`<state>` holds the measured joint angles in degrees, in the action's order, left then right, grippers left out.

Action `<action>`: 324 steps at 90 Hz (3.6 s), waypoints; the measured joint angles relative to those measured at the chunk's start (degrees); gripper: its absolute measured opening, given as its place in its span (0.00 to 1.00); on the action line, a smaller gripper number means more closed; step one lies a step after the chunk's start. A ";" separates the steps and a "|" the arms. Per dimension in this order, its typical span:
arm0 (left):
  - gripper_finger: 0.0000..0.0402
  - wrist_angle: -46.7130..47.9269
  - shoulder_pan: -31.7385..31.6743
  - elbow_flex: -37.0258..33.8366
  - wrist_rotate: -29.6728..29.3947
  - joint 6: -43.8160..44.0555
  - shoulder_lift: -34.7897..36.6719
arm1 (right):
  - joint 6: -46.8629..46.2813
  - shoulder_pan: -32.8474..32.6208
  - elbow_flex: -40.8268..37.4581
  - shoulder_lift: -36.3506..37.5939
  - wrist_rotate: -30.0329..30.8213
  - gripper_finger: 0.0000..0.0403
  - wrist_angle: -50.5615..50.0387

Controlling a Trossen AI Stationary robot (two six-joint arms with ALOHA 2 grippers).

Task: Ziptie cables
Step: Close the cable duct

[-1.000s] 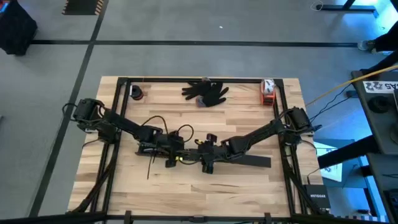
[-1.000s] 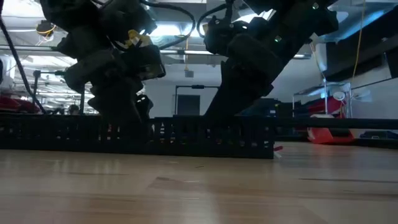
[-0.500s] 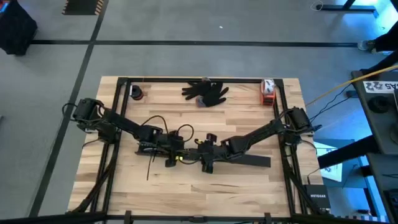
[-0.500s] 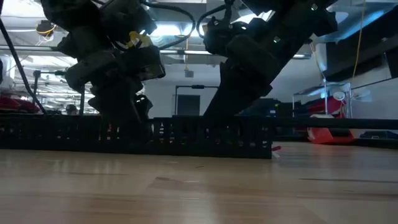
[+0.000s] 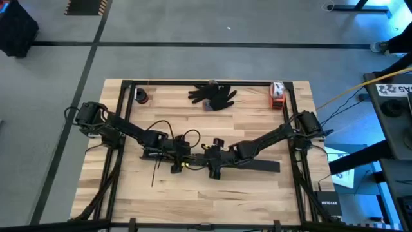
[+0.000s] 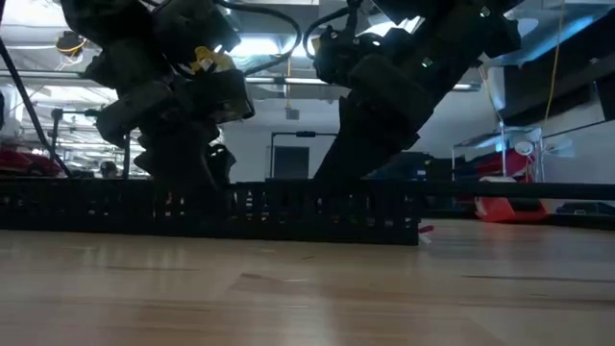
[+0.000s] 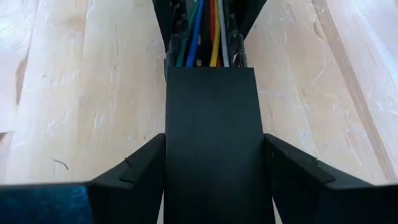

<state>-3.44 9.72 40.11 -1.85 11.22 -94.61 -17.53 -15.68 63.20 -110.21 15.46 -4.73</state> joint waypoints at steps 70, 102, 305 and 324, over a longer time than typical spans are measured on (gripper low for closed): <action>0.77 -0.60 -1.32 -0.04 2.19 10.20 -0.20 | -0.19 0.00 0.02 -0.09 0.21 0.56 0.86; 0.97 -0.92 -1.32 0.03 1.97 11.67 -0.13 | -0.31 0.07 0.11 -0.17 0.31 0.56 1.06; 0.45 -2.97 1.22 0.03 -0.04 -5.32 0.59 | 3.01 -0.10 -0.25 -0.12 -0.62 0.56 5.28; 0.42 -3.44 1.84 -0.16 -0.04 -4.93 0.59 | 2.78 0.13 2.79 -3.62 -1.60 0.56 8.74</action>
<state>-6.88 11.57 39.95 -1.89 6.29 -94.02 -14.76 -15.55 65.99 -113.83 13.86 4.00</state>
